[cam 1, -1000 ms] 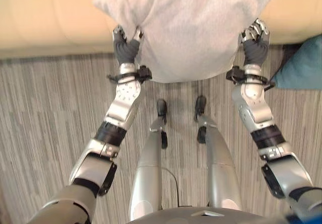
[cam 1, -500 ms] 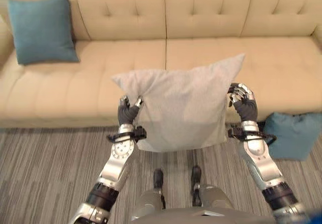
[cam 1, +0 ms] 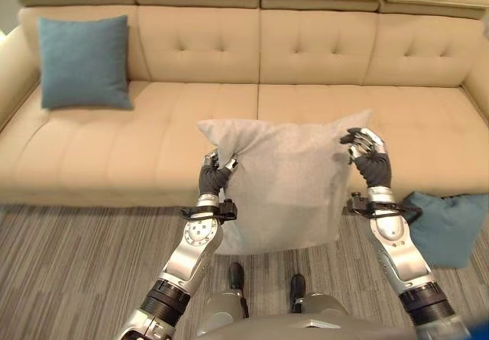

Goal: Pick up all the scattered cushions and arrange them neatly on the sofa.

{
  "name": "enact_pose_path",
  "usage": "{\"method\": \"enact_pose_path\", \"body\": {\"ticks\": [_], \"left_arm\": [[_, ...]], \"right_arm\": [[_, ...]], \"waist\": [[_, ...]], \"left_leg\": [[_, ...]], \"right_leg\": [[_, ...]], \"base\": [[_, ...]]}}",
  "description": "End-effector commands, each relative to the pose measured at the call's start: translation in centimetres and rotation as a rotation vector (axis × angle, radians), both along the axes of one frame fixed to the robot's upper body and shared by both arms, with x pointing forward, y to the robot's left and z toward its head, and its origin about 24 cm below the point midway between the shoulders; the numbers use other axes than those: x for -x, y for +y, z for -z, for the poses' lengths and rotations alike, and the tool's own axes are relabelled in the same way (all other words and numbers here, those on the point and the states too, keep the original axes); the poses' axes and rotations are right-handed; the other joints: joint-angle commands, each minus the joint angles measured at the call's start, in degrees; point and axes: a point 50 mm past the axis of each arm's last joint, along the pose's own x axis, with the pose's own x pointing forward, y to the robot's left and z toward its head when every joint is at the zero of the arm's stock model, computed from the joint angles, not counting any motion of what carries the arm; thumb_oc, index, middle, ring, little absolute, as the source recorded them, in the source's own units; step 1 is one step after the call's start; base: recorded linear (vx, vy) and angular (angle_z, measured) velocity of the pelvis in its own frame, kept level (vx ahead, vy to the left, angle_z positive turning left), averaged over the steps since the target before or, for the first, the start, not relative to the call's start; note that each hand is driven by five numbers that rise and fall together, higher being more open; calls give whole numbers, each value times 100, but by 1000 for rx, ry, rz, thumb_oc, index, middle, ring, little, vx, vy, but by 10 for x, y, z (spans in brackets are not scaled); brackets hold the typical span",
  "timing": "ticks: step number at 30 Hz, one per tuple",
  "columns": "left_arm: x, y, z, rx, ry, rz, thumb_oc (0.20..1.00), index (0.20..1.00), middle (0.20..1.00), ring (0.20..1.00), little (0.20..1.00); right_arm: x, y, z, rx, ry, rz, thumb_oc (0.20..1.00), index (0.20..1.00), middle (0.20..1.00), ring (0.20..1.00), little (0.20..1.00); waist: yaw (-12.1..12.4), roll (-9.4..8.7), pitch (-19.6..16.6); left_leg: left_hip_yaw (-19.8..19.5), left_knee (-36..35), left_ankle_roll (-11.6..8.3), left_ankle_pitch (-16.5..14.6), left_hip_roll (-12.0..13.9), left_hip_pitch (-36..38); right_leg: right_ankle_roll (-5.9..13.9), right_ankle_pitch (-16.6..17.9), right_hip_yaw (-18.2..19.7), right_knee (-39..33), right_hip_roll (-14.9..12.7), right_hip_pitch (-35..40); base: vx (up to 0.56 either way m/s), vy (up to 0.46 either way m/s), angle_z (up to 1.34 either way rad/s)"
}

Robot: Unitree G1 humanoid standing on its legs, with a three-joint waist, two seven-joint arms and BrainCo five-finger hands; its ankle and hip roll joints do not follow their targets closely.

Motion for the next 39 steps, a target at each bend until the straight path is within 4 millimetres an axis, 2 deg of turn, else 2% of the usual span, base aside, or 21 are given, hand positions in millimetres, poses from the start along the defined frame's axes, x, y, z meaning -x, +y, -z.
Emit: {"method": "enact_pose_path", "body": {"ticks": [1,3,4,5,6,8,10,11,12,13,14,15,17,18,20,22,24,25,26,31,39], "left_arm": [[-8,-3,-58,54,-301,29,200,200,200,200,200],[-7,-2,-58,49,-304,38,200,200,200,200,200],[-7,-2,-58,49,-304,38,200,200,200,200,200],[-7,-2,-58,42,-303,41,200,200,200,200,200],[-7,-2,-57,43,-302,41,200,200,200,200,200],[-6,-2,-57,49,-302,47,200,200,200,200,200],[-7,-3,-58,60,-308,53,200,200,200,200,200],[-7,-3,-58,66,-306,57,200,200,200,200,200],[-7,-1,-59,69,-311,46,200,200,200,200,200],[-7,-6,-58,69,-309,65,200,200,200,200,200],[-6,-6,-57,74,-312,71,200,200,200,200,200],[-6,-7,-55,71,-301,81,200,200,200,200,200],[-7,-8,-55,67,-297,87,200,200,200,200,200],[-7,-8,-54,66,-294,83,200,200,200,200,200],[-10,-7,-54,50,-290,78,200,200,200,200,200],[-11,-7,-54,47,-288,68,200,200,200,200,200],[-11,-7,-53,48,-283,68,200,200,200,200,200],[-11,-5,-51,40,-278,67,200,200,200,200,200],[-11,-5,-51,41,-277,67,200,200,200,200,200],[-10,-1,-48,20,-260,91,200,200,200,200,200],[-12,4,-52,16,-274,100,200,200,200,200,200]], "right_arm": [[-7,10,-26,9,-142,-59,200,200,200,200,200],[-6,14,-28,14,-149,-78,200,200,200,200,200],[-6,14,-28,14,-149,-79,200,200,200,200,200],[-6,17,-29,8,-155,-89,200,200,200,200,200],[-5,18,-29,7,-159,-97,200,200,200,200,200],[-5,20,-30,13,-165,-111,200,200,200,200,200],[-6,19,-31,13,-169,-107,200,200,200,200,200],[-5,17,-29,15,-158,-101,200,200,200,200,200],[-5,16,-29,8,-157,-93,200,200,200,200,200],[-3,13,-26,3,-149,-87,200,200,200,200,200],[-2,7,-20,20,-125,-64,395,395,395,395,395],[1,-3,-11,29,-84,-26,1000,1000,1000,1000,1000],[6,-21,0,69,-31,51,1000,1000,1000,1000,1000],[7,-26,3,83,-15,75,1000,1000,1000,1000,1000],[10,-40,12,138,26,152,1000,1000,1000,1000,1000],[12,-54,21,177,66,232,1000,1000,1000,1000,1000],[15,-62,28,198,97,271,1000,1000,1000,1000,1000],[17,-68,37,220,142,298,1000,1000,1000,1000,1000],[17,-68,37,220,143,298,1000,1000,1000,1000,1000],[28,-92,72,194,339,347,1000,1000,1000,1000,1000],[46,-115,109,160,543,375,1000,1000,1000,1000,1000]], "waist": [[270,19,-290],[255,87,-243],[264,80,-246],[235,150,-191],[209,174,-178],[137,198,-166],[43,132,-125],[-7,112,-109],[-9,92,-86],[-37,34,-121],[-75,33,-226],[-148,25,-292],[-226,-69,-266],[-242,-71,-260],[-266,-122,-299],[-260,-57,-304],[-285,-14,-298],[-335,54,-364],[-324,54,-352],[-388,132,-500],[-414,120,-517]], "left_leg": [[-42,270,-6,-568,-26,222],[-9,135,113,-573,-70,346],[3,124,118,-568,-79,348],[-20,47,174,-572,-81,447],[-37,-9,183,-587,-90,525],[-108,-164,159,-640,-143,703],[-188,-146,136,-730,-216,784],[-271,-103,116,-816,-215,838],[-316,-7,101,-886,-205,855],[-341,74,36,-941,-232,866],[-395,196,-31,-1043,-197,913],[-420,441,-173,-1099,-101,890],[-399,1525,-344,-914,82,379],[-372,1678,-351,-898,127,266],[-273,1343,-293,-903,198,68],[-376,679,-339,-608,192,63],[-398,591,-356,-511,168,46],[-376,293,-334,-518,131,222],[-365,251,-333,-503,130,262],[-192,-425,-296,-404,71,899],[-104,-577,-287,-442,62,1110]], "right_leg": [[432,-221,166,641,3,384],[515,-69,244,1304,-79,123],[520,-86,261,1342,-89,96],[535,8,307,1821,-41,-174],[511,-18,325,1941,-2,-371],[410,-99,287,1404,127,-623],[395,88,397,759,248,-854],[380,103,467,527,345,-784],[453,209,496,505,300,-823],[375,217,491,359,319,-650],[306,172,432,197,349,-435],[222,111,383,110,396,-220],[58,31,277,-37,402,77],[25,2,250,-59,397,128],[53,-54,220,-168,345,240],[66,-131,275,-175,403,307],[66,-177,314,-167,420,328],[77,-168,357,-183,442,351],[78,-167,368,-188,442,369],[161,-69,439,-432,425,573],[234,30,448,-644,389,726]], "base": [[242,332,-69],[161,227,-59],[109,154,-12],[99,115,13],[162,127,9],[211,0,-3],[203,-73,7],[198,-114,16],[244,-175,72],[300,-239,82],[351,-301,116],[312,-314,91],[160,-240,99],[89,-115,53],[92,-36,-5],[84,28,-18],[68,59,-47],[62,56,-52],[105,64,-47],[69,38,-22],[6,3,5]]}}
